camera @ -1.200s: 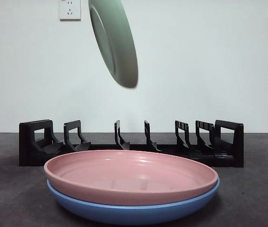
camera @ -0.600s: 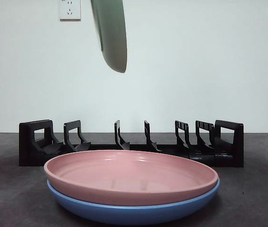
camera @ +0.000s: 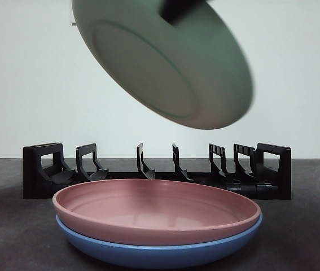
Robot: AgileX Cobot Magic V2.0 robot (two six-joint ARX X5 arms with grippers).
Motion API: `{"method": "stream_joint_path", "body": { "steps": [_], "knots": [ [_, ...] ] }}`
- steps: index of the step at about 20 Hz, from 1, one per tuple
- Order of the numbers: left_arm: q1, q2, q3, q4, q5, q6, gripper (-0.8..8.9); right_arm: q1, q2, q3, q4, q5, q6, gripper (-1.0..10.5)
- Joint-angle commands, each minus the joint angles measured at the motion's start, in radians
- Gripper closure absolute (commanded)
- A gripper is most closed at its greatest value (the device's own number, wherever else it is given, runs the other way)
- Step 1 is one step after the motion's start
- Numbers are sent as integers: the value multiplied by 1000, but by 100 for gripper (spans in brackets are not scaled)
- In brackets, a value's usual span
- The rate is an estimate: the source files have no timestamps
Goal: Place the plate
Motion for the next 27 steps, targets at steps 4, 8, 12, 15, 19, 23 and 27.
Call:
{"method": "stream_joint_path", "body": {
  "steps": [4,8,12,15,19,23,27],
  "knots": [
    [0,5,17,11,0,-1,470,63,50,10,-90,86,-218,935],
    [0,5,17,11,0,-1,470,80,159,10,-110,98,-246,935],
    [0,5,17,53,0,-3,470,82,237,10,-99,98,-245,935],
    [0,5,17,72,0,-8,470,82,280,10,-103,97,-246,935],
    [0,5,17,72,0,-8,470,82,335,10,-103,94,-246,935],
    [0,5,17,72,0,-8,470,82,373,10,-98,94,-245,935],
    [-1,5,17,72,0,-8,470,80,389,10,-95,95,-202,809]
  ]
}}
